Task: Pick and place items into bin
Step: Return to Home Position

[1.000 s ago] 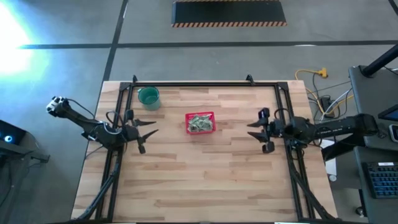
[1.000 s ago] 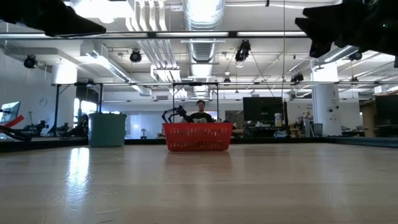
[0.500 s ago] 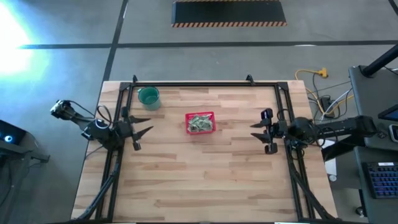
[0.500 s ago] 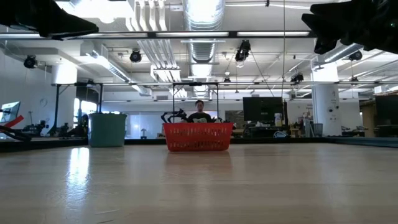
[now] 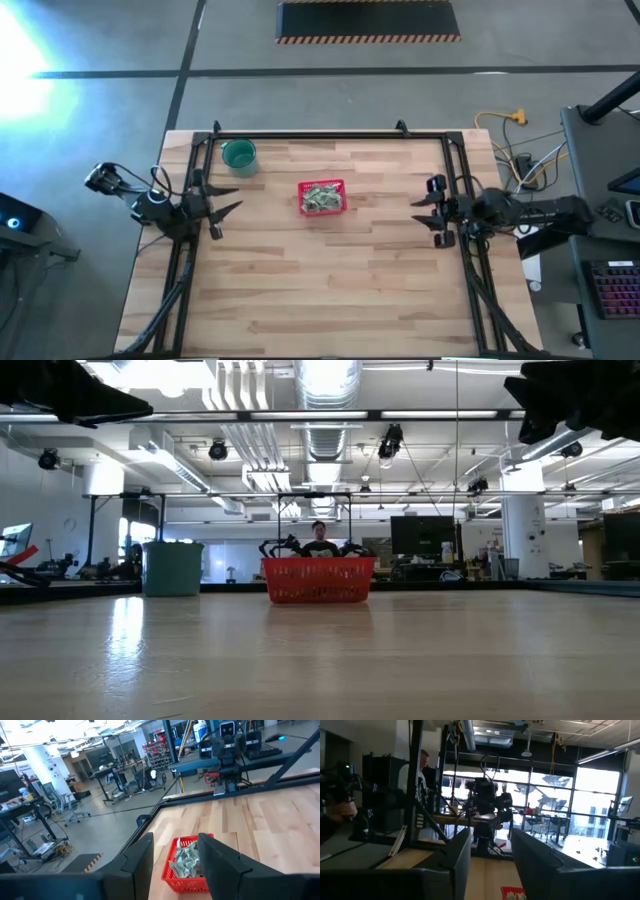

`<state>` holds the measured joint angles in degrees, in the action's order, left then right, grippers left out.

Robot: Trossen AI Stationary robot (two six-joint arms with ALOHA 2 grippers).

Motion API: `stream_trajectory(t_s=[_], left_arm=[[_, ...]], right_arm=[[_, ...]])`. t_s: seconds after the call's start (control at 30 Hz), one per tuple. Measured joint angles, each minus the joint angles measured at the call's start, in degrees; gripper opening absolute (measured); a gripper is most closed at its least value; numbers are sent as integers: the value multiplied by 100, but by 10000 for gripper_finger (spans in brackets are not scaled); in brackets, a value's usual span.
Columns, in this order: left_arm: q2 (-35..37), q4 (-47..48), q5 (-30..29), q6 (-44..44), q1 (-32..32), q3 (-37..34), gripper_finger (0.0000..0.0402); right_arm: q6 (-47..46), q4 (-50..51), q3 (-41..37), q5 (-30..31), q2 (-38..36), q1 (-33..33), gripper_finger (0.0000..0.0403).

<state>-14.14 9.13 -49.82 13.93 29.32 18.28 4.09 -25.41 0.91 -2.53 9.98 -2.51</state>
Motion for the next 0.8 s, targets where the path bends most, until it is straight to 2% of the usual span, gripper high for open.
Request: stream_trajectory(t_s=[0.23,0.47,0.5,0.57,0.63,0.7,0.73,0.8], left_arm=[[322,9,6,-156,0,0,137],[817,-473,121,-498,-2,-10,137],[860,-488,435,-345,-2,-40,137],[944,-507,1631,144,0,-145,137],[929,-933,2874,653,0,-261,137],[885,-1294,3761,1014,2,-362,137],[845,-1352,3903,1065,2,-397,137],[649,-1624,3829,1086,-13,-459,137]], right_arm=[[64,345,0,-52,-434,0,128],[65,594,2,-50,-624,0,134],[66,596,2,-49,-623,0,134],[66,596,2,-49,-623,0,135],[64,594,2,-49,-623,0,133],[60,583,2,-49,-623,0,131],[59,585,2,-49,-622,0,129],[55,577,2,-49,-623,0,127]])
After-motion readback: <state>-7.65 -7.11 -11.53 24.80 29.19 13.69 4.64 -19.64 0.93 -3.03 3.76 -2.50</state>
